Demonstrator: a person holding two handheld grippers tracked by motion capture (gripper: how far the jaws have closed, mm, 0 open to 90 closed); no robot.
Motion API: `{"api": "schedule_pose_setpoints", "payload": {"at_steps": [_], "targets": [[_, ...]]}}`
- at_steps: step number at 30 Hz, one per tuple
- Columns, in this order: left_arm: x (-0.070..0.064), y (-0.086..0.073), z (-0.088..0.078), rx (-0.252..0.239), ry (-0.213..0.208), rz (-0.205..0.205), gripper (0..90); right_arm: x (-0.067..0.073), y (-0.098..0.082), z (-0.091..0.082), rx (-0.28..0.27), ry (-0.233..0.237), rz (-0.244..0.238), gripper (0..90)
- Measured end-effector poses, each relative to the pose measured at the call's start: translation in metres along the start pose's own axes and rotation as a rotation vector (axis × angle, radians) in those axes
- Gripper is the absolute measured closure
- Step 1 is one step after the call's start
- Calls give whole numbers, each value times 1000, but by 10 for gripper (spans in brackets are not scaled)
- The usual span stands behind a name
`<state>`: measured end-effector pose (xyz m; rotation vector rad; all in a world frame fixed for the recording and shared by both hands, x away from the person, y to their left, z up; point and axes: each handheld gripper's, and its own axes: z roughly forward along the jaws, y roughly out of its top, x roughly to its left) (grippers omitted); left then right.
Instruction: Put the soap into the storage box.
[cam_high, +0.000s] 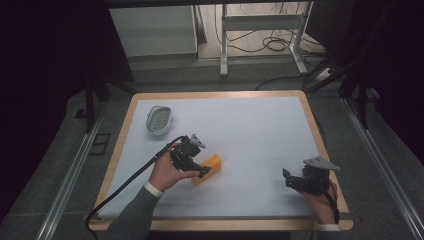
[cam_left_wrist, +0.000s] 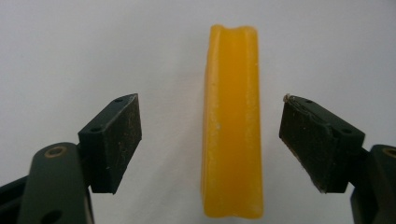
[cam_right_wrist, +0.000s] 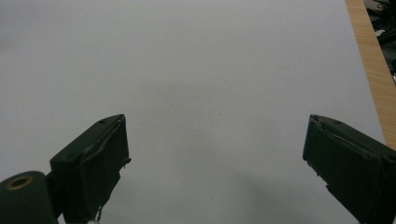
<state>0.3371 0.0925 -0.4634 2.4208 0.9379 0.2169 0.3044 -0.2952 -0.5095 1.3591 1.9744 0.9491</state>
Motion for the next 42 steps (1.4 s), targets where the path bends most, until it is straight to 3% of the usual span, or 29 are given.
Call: {"api": "schedule_pose_setpoints", "payload": {"at_steps": [11,16,20,22,25,42], "targets": [[-5,1,24,45,-34,-1,334,0,-1,2,12,-8,-7,69],[-6,0,29,50,-28,-5,387,0,-2,2,13,-8,-7,69],[-7,0,32,56,-21,-12,481,0,-2,2,15,-9,-6,69],[-8,-1,33,61,-23,-10,569,0,-2,2,16,-10,-5,69],[-10,-2,33,60,-13,4,601,0,-2,2,13,-9,-5,69],[-3,-1,23,41,-37,8,610,-2,-1,-1,-3,-15,2,69]]}}
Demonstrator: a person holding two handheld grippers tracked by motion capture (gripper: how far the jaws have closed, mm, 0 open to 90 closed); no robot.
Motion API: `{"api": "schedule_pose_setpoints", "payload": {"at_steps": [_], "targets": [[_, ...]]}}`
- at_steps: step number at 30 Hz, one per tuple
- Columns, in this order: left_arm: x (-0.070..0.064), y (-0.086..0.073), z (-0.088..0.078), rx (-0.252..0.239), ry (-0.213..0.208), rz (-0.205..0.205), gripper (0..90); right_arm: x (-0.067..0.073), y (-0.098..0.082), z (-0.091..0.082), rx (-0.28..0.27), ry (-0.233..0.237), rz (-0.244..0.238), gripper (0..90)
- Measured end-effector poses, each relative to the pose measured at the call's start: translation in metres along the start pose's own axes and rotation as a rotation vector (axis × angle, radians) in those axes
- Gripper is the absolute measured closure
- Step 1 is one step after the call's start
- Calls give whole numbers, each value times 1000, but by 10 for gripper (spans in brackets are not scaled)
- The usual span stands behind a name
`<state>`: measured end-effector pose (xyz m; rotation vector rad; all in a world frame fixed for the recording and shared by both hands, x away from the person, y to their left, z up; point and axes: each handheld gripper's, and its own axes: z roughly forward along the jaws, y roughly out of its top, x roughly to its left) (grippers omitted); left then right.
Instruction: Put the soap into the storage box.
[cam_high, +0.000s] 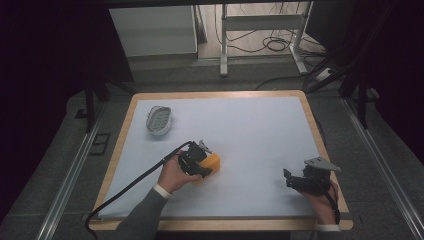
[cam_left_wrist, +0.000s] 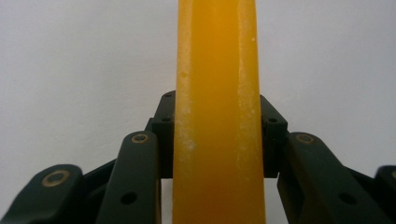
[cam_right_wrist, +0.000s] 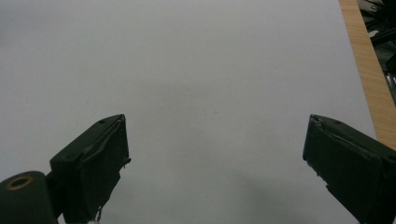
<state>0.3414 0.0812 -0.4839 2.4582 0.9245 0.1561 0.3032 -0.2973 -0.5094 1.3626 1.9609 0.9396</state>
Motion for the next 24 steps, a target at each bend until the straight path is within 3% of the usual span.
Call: {"api": "schedule_pose_setpoints", "payload": {"at_steps": [10,24], "targets": [[7,0,-17,-40,-12,-10,610,-1,1,-2,-6,-1,4,69],[18,-1,-35,-87,2,-50,610,-3,1,-2,-9,5,12,69]]}}
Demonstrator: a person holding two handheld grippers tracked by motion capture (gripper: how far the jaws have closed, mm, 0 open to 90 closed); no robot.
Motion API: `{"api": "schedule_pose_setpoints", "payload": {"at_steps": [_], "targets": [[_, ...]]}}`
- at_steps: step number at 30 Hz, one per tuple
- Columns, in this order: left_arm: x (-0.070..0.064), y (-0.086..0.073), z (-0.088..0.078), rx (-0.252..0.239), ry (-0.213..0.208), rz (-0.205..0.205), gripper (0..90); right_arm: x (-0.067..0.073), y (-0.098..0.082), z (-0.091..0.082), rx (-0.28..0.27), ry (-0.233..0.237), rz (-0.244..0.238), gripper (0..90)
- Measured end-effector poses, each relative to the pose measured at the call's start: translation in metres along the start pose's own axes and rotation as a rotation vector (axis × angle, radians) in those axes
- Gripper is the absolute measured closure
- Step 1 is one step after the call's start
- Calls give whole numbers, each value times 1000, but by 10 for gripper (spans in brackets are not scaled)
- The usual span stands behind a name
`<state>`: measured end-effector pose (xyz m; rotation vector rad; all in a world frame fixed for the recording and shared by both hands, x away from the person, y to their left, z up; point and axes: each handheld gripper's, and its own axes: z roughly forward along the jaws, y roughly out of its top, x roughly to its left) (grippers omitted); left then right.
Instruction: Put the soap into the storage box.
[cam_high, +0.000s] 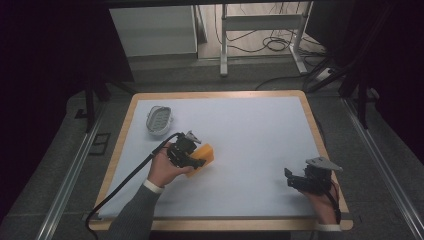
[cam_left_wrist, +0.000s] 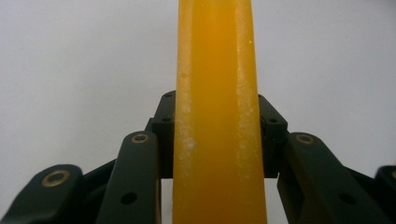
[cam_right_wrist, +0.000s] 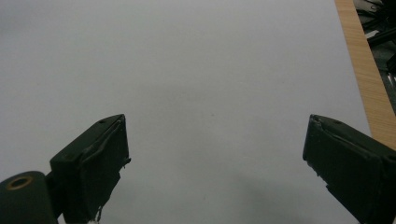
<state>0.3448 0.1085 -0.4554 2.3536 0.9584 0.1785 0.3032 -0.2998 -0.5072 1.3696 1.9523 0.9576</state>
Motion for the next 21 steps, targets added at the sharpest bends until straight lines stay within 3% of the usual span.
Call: {"api": "schedule_pose_setpoints", "payload": {"at_steps": [21], "targets": [[23,6,-23,-42,39,-40,610,-2,1,-1,0,-4,6,69]]}}
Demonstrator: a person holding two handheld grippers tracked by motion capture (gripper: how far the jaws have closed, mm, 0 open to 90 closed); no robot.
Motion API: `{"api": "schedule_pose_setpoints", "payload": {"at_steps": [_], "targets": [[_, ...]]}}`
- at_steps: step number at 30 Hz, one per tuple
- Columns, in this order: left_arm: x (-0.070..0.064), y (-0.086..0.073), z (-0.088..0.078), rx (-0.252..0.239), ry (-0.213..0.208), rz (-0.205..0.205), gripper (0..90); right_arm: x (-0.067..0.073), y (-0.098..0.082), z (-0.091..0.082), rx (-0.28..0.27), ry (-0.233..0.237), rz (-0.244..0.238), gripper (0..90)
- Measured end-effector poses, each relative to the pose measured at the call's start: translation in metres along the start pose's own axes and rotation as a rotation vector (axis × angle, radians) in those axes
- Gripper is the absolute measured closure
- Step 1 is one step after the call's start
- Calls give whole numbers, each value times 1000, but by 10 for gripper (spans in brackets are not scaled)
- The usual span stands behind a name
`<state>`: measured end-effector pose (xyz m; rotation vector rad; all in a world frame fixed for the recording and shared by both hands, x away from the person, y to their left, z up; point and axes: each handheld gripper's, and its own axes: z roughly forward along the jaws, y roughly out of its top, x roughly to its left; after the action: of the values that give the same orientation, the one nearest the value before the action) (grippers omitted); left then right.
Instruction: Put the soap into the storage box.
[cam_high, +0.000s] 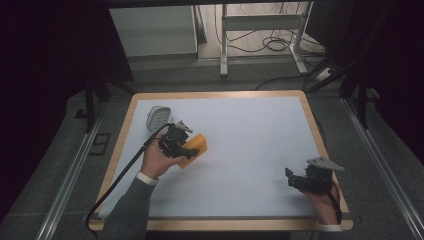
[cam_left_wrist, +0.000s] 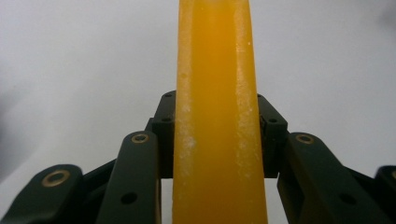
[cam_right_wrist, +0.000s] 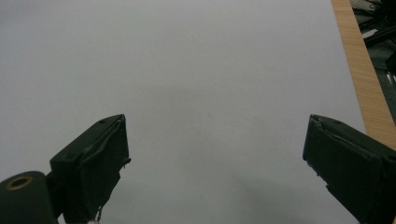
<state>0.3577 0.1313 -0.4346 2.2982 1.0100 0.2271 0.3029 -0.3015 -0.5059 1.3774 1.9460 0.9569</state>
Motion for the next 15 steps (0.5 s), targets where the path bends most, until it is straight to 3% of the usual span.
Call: {"api": "schedule_pose_setpoints", "payload": {"at_steps": [15], "targets": [[13,2,-7,-12,19,-21,610,0,0,0,-8,-2,-4,69]]}}
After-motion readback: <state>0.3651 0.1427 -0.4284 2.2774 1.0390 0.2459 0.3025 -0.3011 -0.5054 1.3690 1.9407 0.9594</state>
